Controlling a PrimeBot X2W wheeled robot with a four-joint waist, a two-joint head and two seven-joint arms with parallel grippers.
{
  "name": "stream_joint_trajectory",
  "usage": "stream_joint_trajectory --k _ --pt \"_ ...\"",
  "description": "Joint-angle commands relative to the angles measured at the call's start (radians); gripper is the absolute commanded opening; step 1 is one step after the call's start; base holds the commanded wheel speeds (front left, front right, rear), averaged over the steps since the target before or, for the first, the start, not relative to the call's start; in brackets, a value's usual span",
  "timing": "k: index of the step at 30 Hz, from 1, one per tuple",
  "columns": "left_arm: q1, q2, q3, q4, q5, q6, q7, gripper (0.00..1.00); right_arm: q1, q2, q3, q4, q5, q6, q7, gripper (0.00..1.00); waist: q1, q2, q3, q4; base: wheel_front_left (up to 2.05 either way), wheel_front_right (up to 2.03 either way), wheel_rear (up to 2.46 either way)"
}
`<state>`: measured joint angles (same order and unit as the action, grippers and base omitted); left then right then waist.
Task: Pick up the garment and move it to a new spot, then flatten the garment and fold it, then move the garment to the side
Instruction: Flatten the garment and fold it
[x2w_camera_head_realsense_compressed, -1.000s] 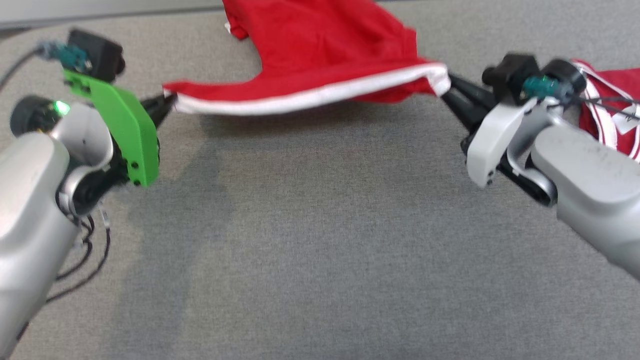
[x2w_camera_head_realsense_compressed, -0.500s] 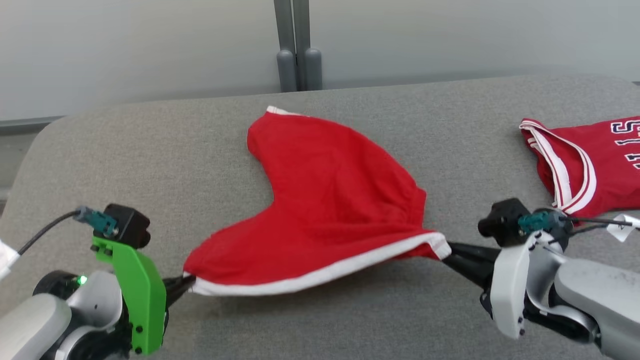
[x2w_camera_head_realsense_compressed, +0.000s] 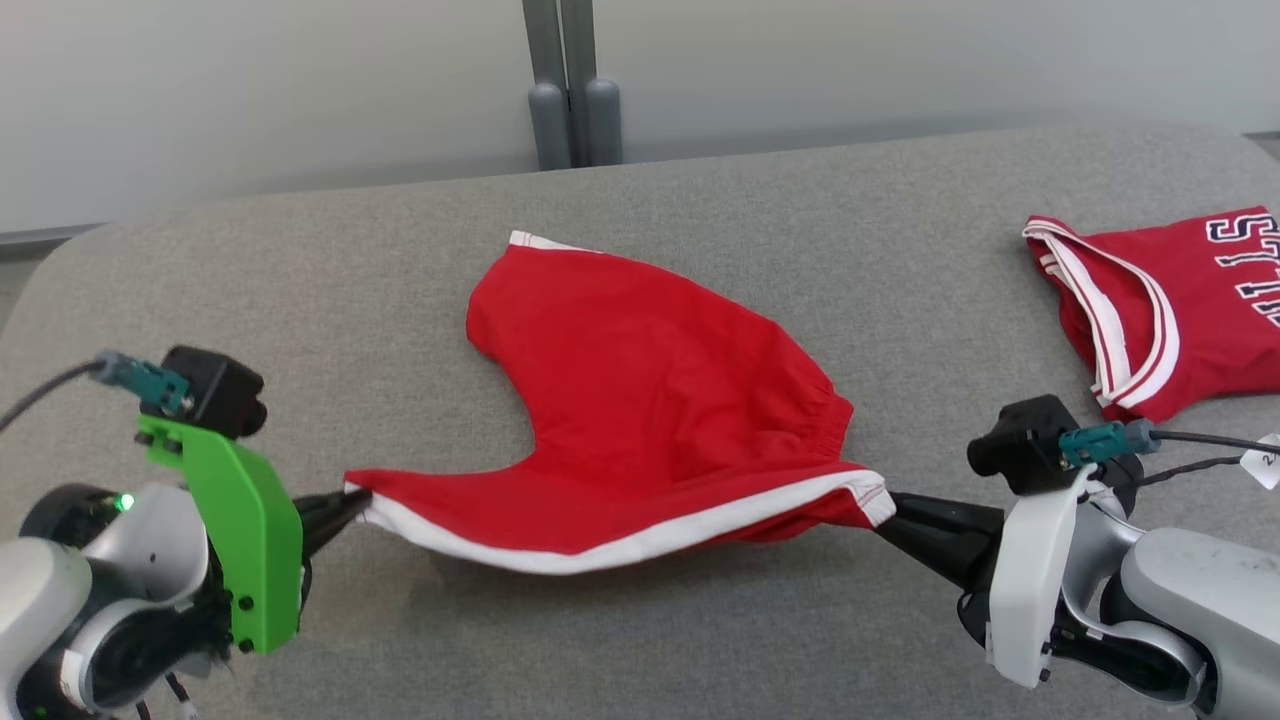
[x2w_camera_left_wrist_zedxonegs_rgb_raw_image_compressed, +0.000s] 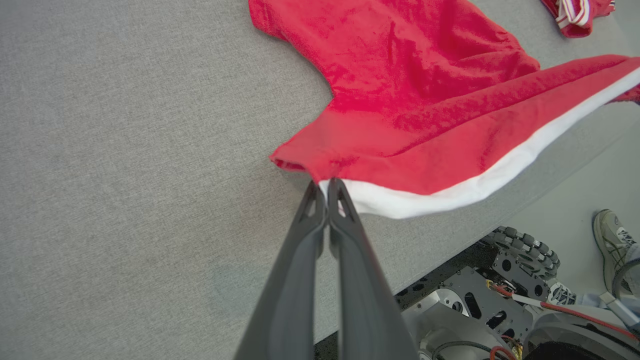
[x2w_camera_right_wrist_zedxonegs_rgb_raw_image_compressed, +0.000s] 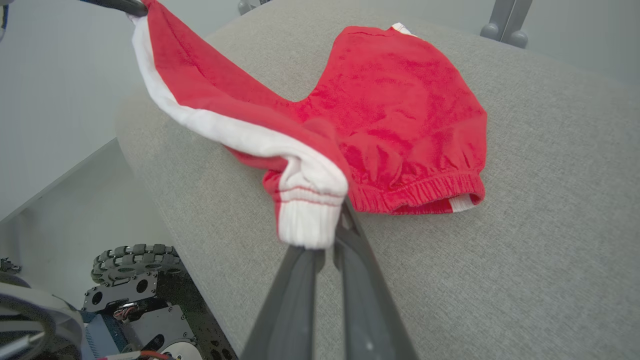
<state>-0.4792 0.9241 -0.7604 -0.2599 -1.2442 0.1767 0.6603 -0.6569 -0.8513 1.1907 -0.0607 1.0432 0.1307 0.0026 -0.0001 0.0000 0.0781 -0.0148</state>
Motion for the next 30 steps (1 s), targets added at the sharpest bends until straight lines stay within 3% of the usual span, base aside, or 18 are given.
stream_joint_trajectory --k 1,9,14,21,30 --pt "-0.041 -0.008 0.01 0.022 0.011 -0.009 0.01 0.0 0.014 0.01 -0.009 0.006 0.031 0.0 0.01 0.0 0.0001 0.0 0.051 -0.024 0.0 0.0 0.0" --pt "-0.25 -0.031 0.042 0.176 -0.009 -0.051 0.142 0.0 -0.083 0.026 -0.004 -0.015 0.103 0.0 0.08 0.0 0.0001 0.0 0.209 -0.072 0.0 0.0 0.0" --pt "-0.417 -0.083 0.051 0.269 -0.003 -0.088 0.224 0.0 -0.156 0.037 -0.019 -0.028 0.164 0.0 0.077 0.0 0.0001 0.0 0.312 -0.104 0.0 0.0 0.0" --pt "-0.617 -0.161 0.039 0.423 0.069 -0.116 0.26 0.0 -0.223 0.051 -0.013 0.003 0.204 0.0 0.058 0.0 0.0001 0.0 0.41 -0.15 0.0 0.0 0.0" --pt "-0.773 -0.244 0.033 0.65 0.114 -0.138 0.257 0.0 -0.303 0.124 0.006 0.069 0.227 0.0 0.01 0.0 0.0001 0.0 0.493 -0.215 0.0 0.0 0.0"
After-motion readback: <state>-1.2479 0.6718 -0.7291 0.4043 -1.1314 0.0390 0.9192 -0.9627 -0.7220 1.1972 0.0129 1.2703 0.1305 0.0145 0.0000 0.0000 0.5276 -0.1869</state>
